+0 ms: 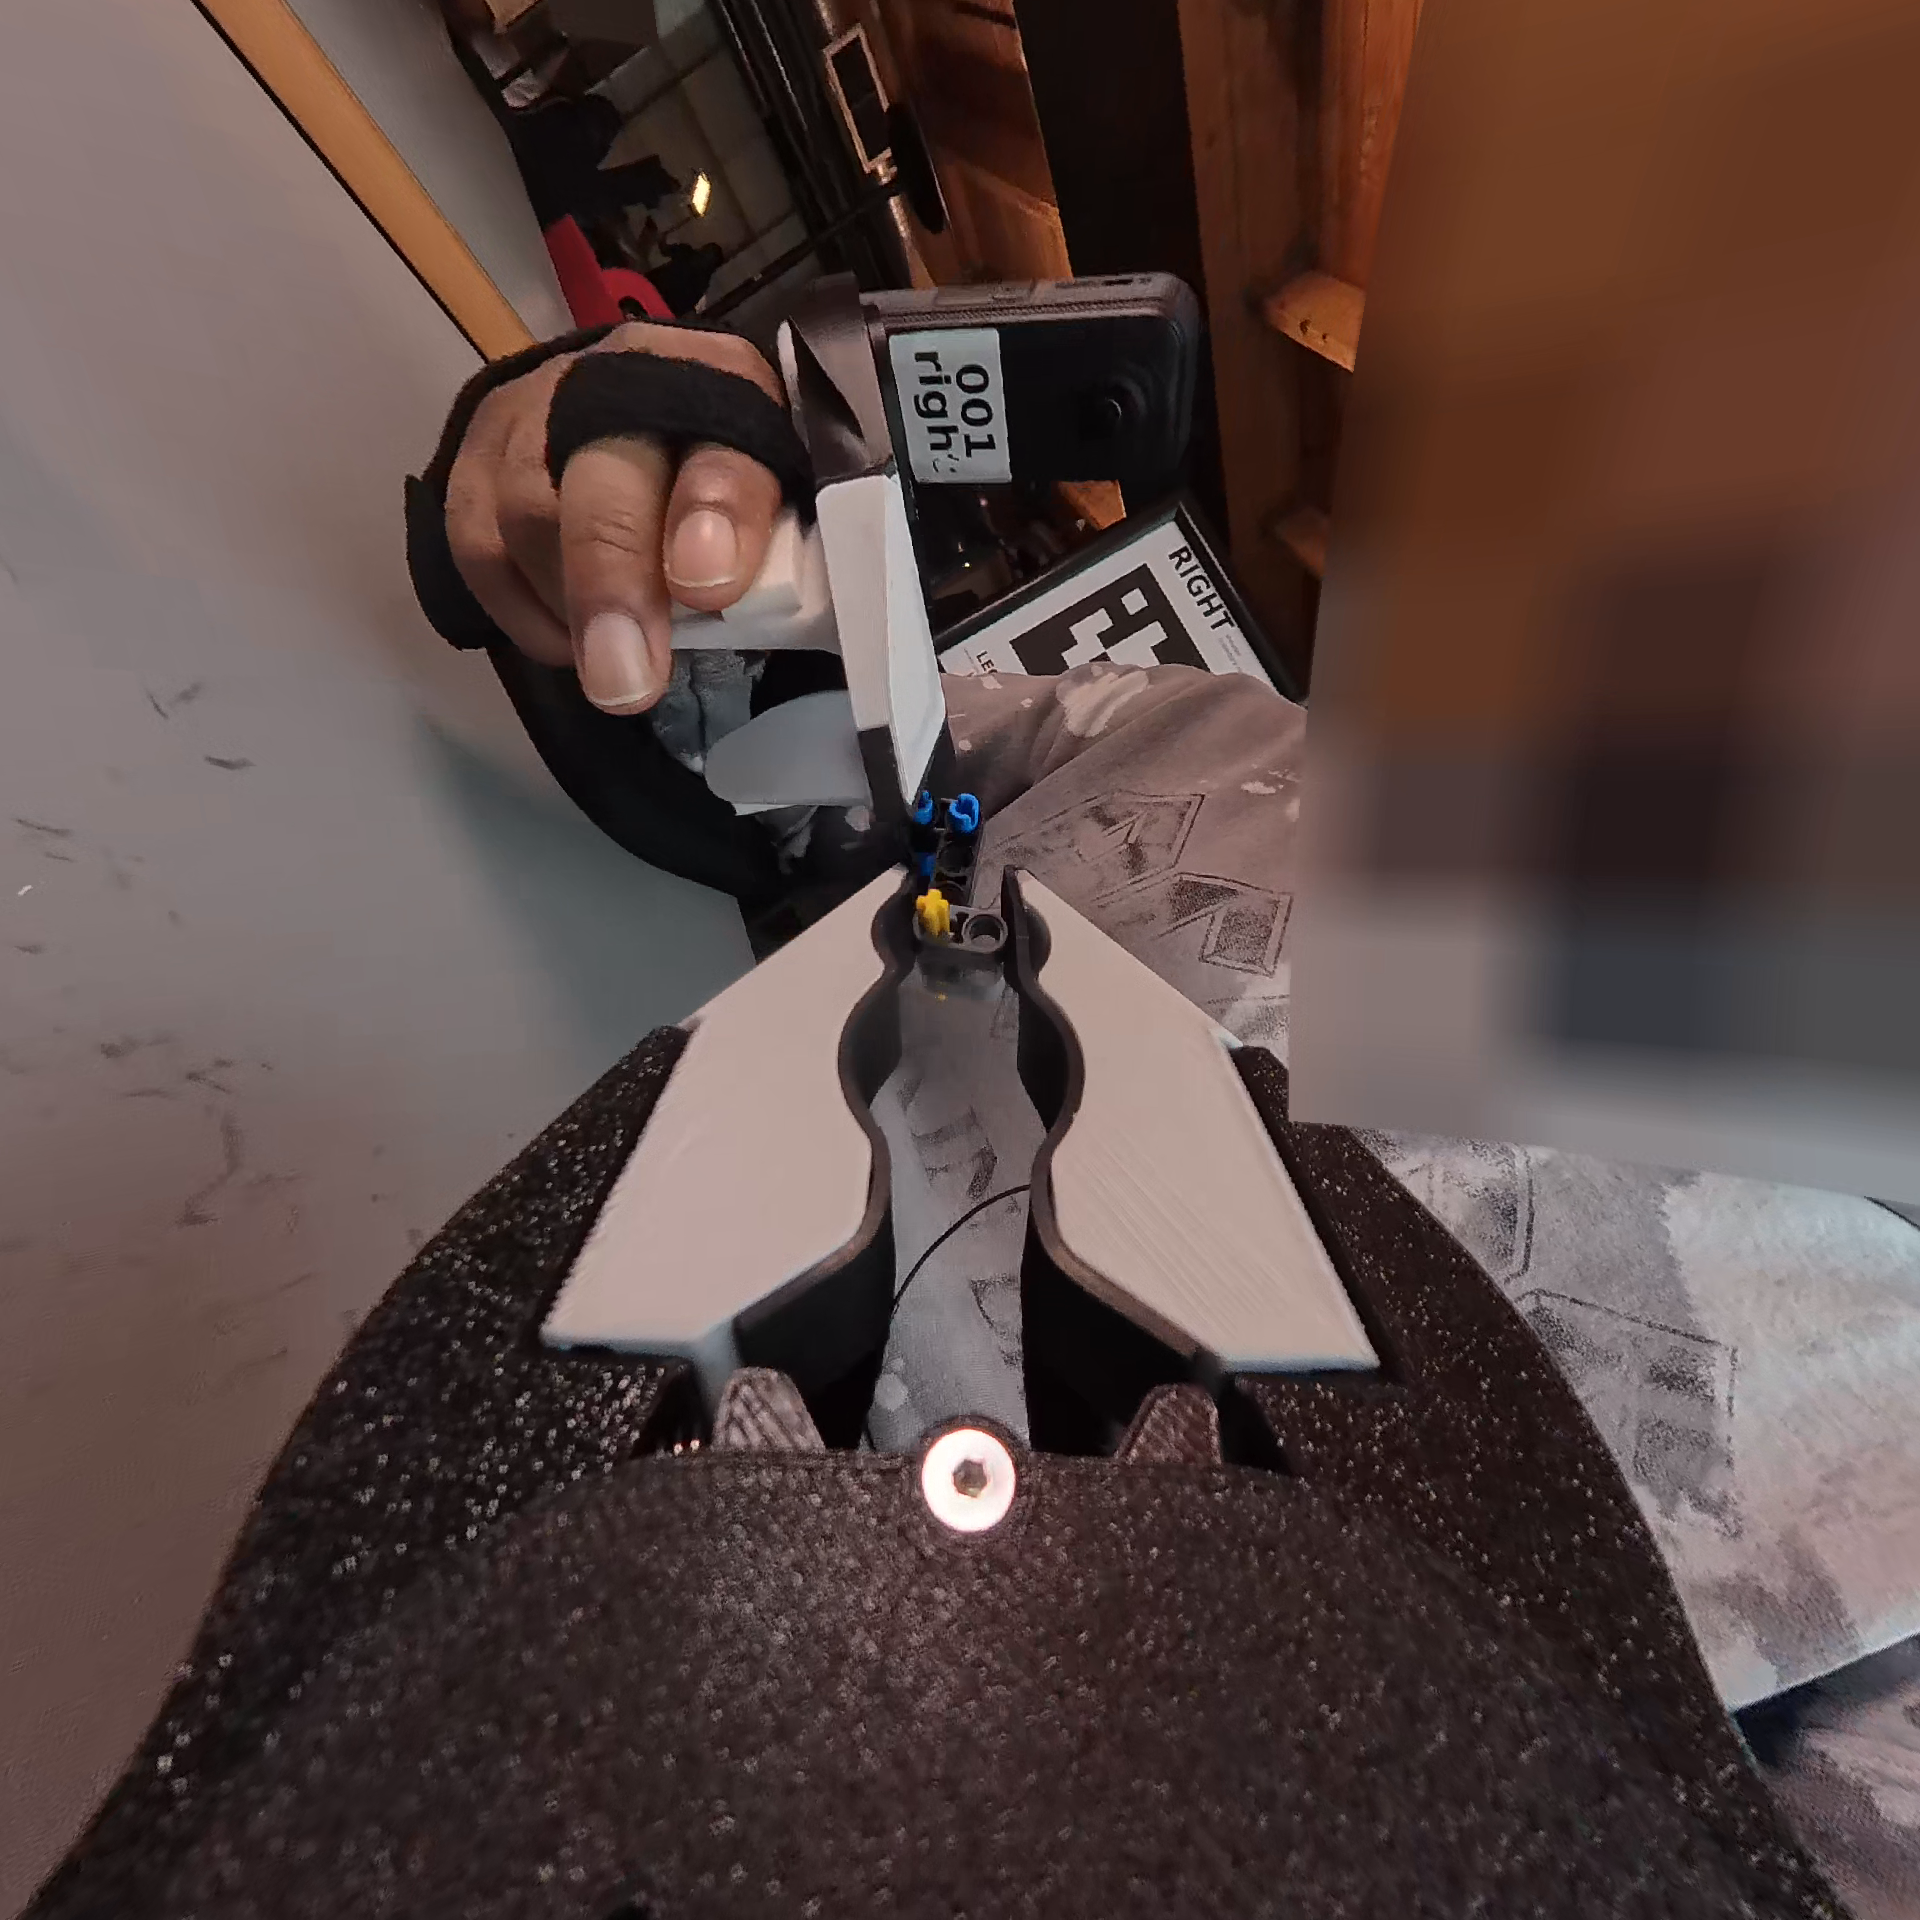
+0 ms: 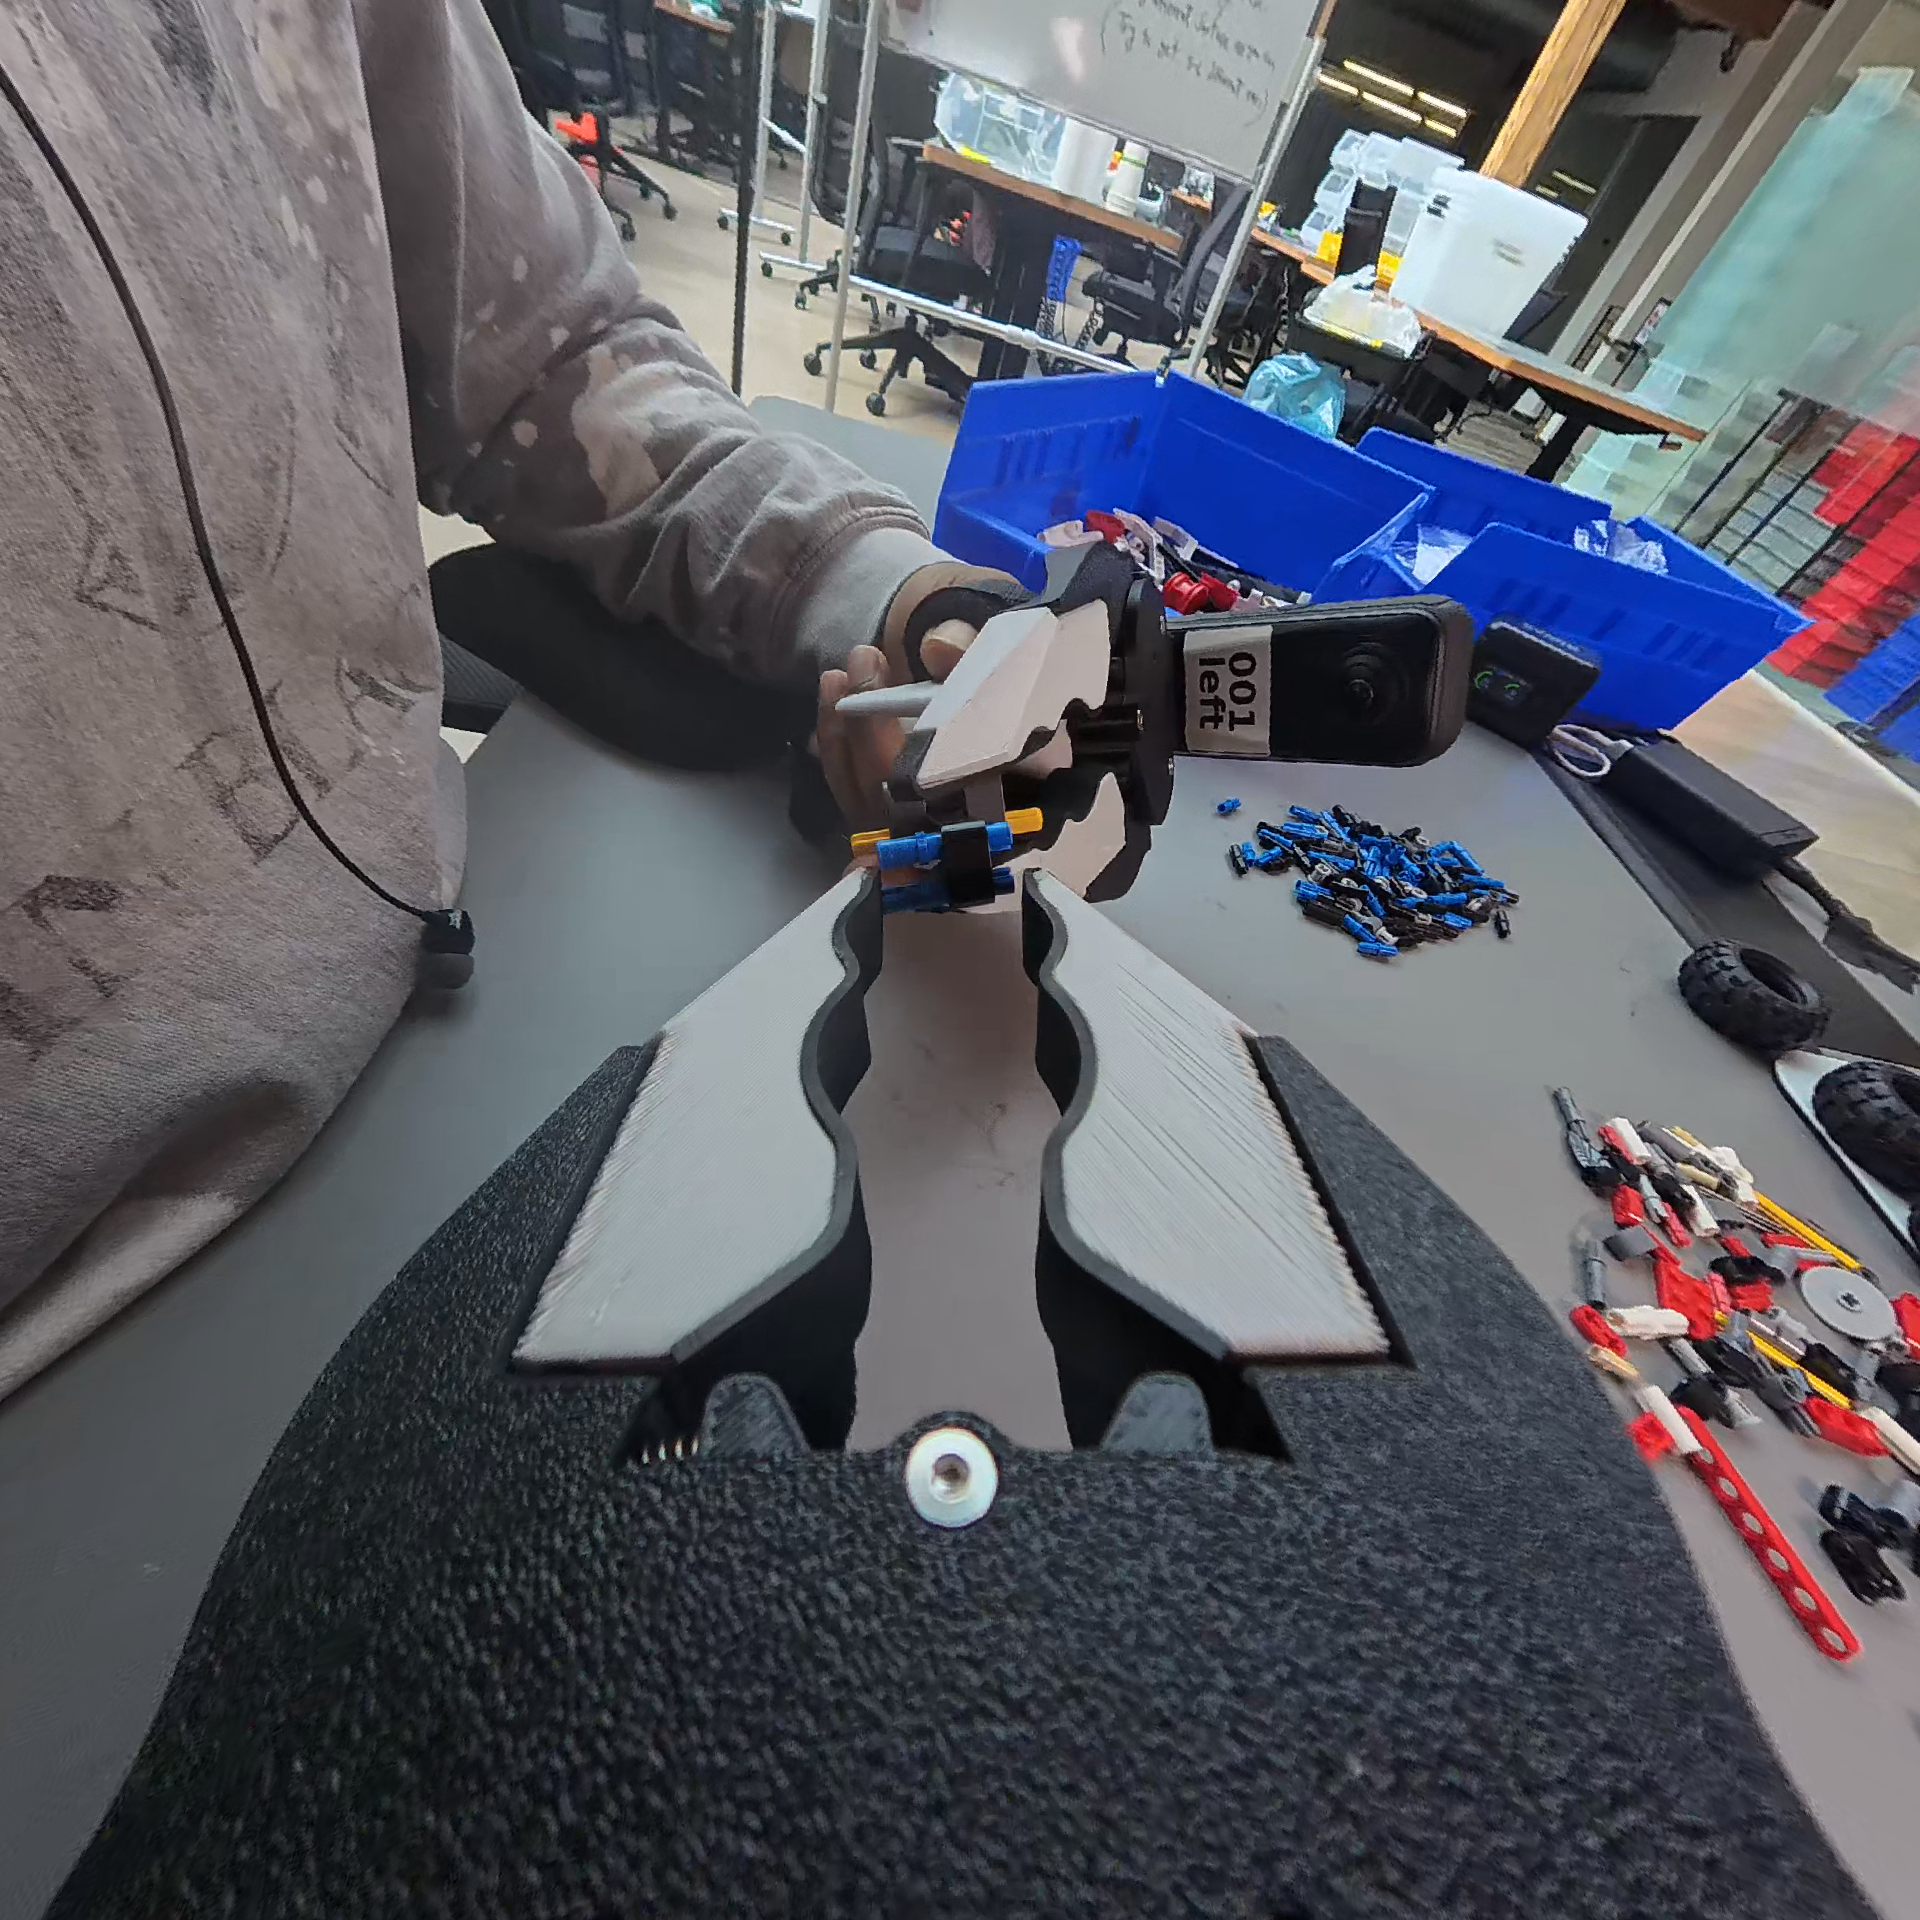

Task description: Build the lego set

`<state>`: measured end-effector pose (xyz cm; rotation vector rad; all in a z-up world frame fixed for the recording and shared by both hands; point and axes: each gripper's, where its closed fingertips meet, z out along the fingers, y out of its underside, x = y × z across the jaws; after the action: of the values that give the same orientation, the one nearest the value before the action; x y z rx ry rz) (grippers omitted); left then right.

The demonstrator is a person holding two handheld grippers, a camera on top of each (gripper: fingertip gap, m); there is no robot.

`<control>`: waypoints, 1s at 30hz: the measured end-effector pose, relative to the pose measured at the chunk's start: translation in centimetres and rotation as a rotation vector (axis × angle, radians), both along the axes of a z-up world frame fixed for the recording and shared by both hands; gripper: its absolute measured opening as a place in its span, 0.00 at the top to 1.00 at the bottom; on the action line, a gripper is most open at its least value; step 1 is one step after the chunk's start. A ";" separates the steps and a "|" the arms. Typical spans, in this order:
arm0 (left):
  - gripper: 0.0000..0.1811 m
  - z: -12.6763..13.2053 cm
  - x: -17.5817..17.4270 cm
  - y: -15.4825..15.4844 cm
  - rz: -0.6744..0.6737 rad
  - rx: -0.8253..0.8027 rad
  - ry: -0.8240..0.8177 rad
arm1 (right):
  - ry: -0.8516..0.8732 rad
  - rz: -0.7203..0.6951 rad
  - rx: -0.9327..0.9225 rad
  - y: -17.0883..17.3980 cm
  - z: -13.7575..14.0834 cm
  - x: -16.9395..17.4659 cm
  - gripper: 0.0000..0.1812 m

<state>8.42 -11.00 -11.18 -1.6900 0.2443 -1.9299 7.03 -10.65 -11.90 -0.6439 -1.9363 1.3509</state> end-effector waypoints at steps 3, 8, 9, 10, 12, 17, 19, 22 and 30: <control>0.92 0.0 0.7 -0.8 -0.044 0.020 0.017 | -0.001 0.041 -0.033 -0.4 0.6 0.6 0.86; 0.92 -0.4 0.9 -0.7 -0.052 -0.009 0.028 | -0.001 0.039 0.033 -0.5 0.3 0.8 0.84; 0.92 -0.7 0.9 -0.6 -0.048 -0.024 0.037 | 0.001 0.036 0.044 -0.4 0.3 0.8 0.82; 0.92 -1.0 0.8 -0.4 -0.042 -0.042 0.044 | 0.001 0.036 0.049 -0.5 0.3 0.9 0.81; 0.92 -1.4 0.8 -0.1 -0.036 -0.075 0.048 | -0.008 0.040 0.071 -0.7 0.0 0.9 0.80; 0.92 -1.9 0.6 0.5 0.006 -0.112 0.066 | -0.049 -0.002 0.152 -0.3 -1.9 0.2 0.86; 0.89 -1.9 0.2 0.9 0.043 -0.094 0.080 | -0.048 -0.025 0.127 0.4 -1.8 -0.1 0.86; 0.87 -2.1 -1.1 2.0 0.140 -0.080 0.126 | -0.038 -0.089 0.100 1.7 -1.3 -0.8 0.86; 0.93 -1.6 -1.7 2.6 0.211 -0.017 0.157 | 0.006 -0.114 0.089 1.5 -0.4 -1.1 0.86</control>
<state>6.76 -8.39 -12.75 -1.8037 0.1032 -1.6533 5.90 -9.18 -12.32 -0.6950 -1.9137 1.1886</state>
